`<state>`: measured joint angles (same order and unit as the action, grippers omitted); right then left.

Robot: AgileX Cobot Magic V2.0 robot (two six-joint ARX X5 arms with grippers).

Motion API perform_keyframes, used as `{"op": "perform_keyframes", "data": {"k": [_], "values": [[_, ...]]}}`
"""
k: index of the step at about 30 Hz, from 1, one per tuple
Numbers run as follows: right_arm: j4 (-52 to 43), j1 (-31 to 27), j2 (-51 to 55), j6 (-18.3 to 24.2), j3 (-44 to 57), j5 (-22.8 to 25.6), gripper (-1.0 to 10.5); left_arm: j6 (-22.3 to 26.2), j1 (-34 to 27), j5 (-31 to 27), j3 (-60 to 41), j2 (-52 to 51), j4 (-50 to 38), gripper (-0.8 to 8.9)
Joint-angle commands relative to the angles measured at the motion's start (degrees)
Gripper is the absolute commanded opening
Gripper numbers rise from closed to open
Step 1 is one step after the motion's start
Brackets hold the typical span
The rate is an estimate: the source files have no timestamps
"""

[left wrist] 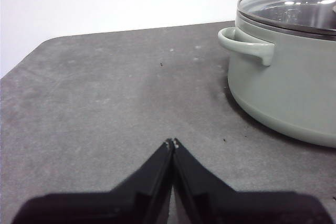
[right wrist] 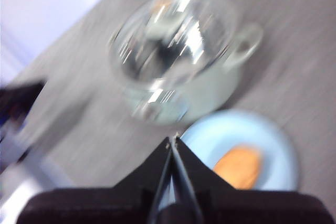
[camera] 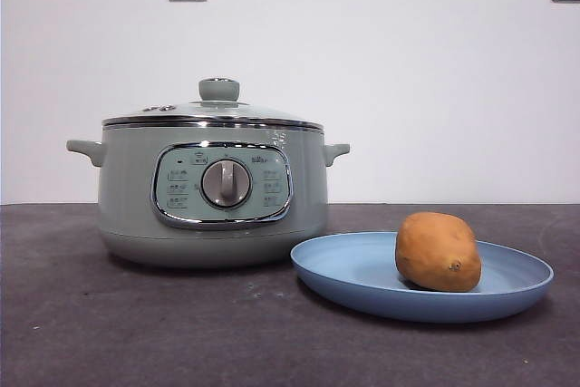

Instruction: Take the potato out from the steamer,put the potato on the plate,close the lid

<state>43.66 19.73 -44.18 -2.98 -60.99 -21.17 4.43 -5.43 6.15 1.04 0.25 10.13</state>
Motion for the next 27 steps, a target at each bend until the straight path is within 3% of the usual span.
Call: {"op": "perform_keyframes", "data": {"k": [1,8,14,27], "values": [[-5.86,-4.26,4.17,1.79,5.86,0.26,0.0,-0.37,0.15,-0.07,-0.87,-0.17,-0.13,-0.03],[-27.47,-15.8,17.42,2.03,27.12,0.59,0.0,-0.37,0.15,-0.07,-0.87,-0.17,-0.13,-0.03],[-38.97,-21.81,27.12,2.01,42.1,0.79,0.0,-0.37,0.15,-0.07,-0.87,-0.17,-0.13,-0.03],[-41.05,-23.12,41.51,2.89,56.59,8.24,0.0,-0.37,0.15,-0.07,-0.87,-0.17,-0.13,-0.03]]}}
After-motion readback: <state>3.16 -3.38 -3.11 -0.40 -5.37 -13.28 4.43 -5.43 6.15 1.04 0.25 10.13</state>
